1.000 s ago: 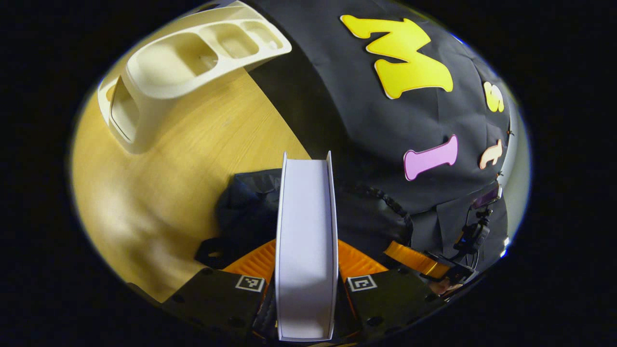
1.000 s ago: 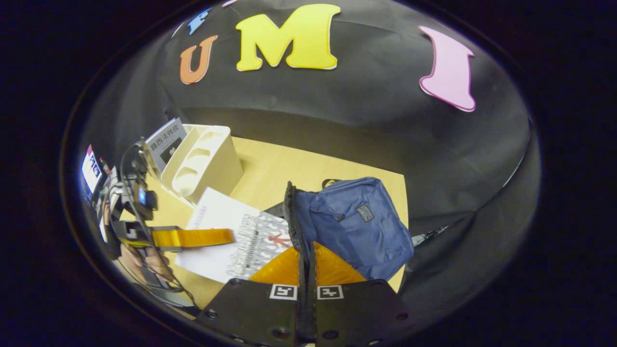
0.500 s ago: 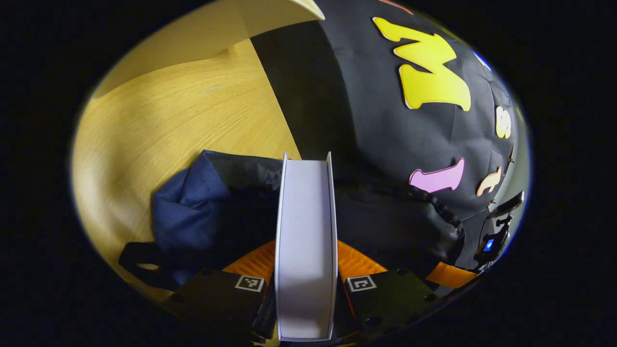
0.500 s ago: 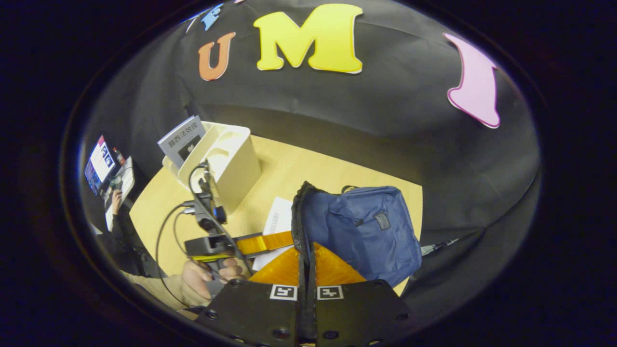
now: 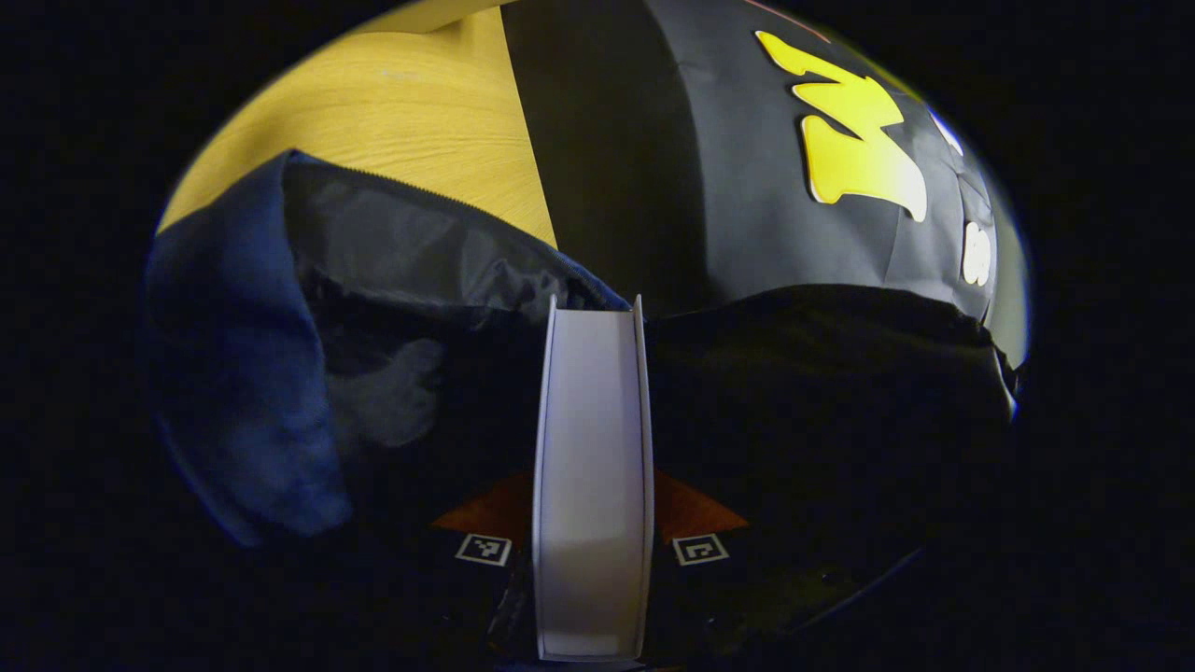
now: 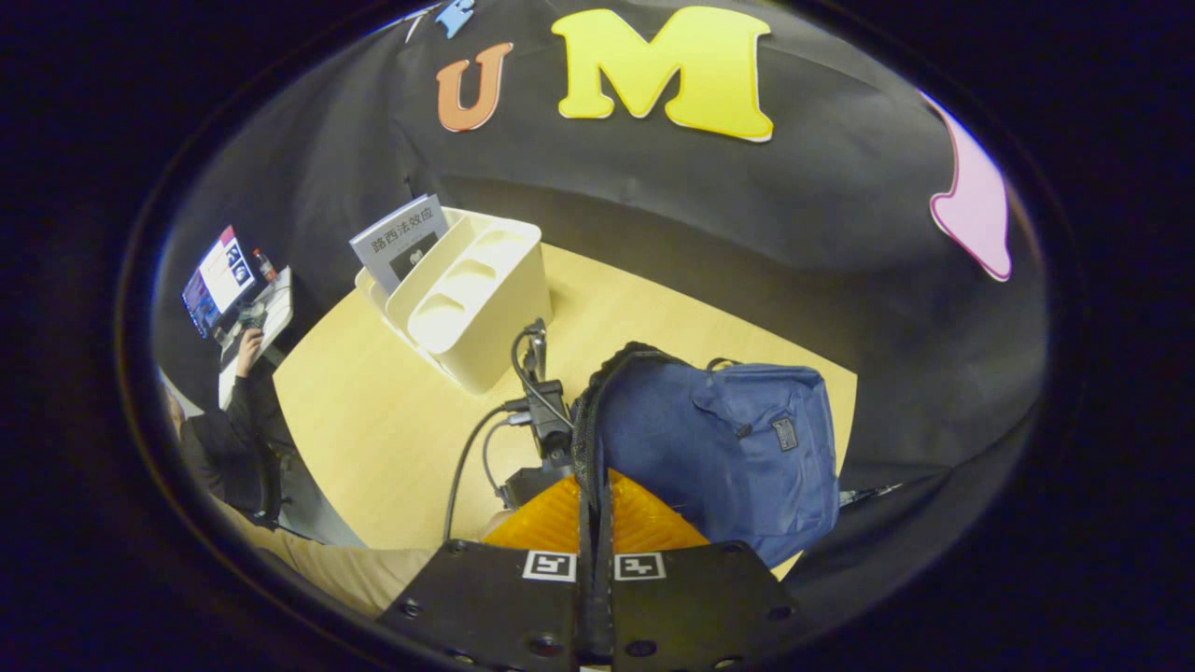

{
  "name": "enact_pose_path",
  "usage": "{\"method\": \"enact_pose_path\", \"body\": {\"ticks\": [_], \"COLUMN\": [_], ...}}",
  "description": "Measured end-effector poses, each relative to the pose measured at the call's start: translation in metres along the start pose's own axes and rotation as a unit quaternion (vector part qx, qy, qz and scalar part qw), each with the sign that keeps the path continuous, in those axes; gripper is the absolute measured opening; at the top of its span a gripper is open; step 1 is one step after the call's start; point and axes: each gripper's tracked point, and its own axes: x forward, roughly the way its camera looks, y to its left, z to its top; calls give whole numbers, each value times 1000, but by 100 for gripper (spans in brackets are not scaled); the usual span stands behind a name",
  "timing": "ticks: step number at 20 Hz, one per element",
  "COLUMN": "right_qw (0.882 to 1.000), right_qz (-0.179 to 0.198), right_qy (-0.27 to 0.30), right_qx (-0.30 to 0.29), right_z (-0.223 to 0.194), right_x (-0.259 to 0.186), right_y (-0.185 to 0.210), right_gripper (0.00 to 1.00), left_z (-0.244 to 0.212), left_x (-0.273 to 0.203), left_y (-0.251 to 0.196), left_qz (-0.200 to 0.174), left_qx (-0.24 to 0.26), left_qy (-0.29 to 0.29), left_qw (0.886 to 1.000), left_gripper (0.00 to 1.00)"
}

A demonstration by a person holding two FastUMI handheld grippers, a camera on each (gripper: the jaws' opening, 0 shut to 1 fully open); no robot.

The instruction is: Open the schoolbag, grab two books from the bookshelf and put them into the schoolbag.

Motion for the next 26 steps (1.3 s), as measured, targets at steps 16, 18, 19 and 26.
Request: {"method": "enact_pose_path", "body": {"ticks": [16,18,19,26], "right_qw": [997,996,995,990], "right_qz": [-47,-50,-55,-71], "right_qy": [-27,-25,-33,-48], "right_qx": [50,65,72,108], "right_z": [-4,-10,-11,-31], "right_x": [-10,-11,-11,-14], "right_y": [-25,-28,-31,-29], "right_gripper": [0,0,0,0], "left_z": [-3,-5,-6,4], "left_x": [-48,-72,-85,-195], "left_y": [22,22,21,-1], "left_qz": [119,131,134,170], "left_qx": [-3,19,30,131], "left_qy": [41,48,53,84], "left_qw": [992,990,989,973], "left_gripper": [87,87,88,88]}}
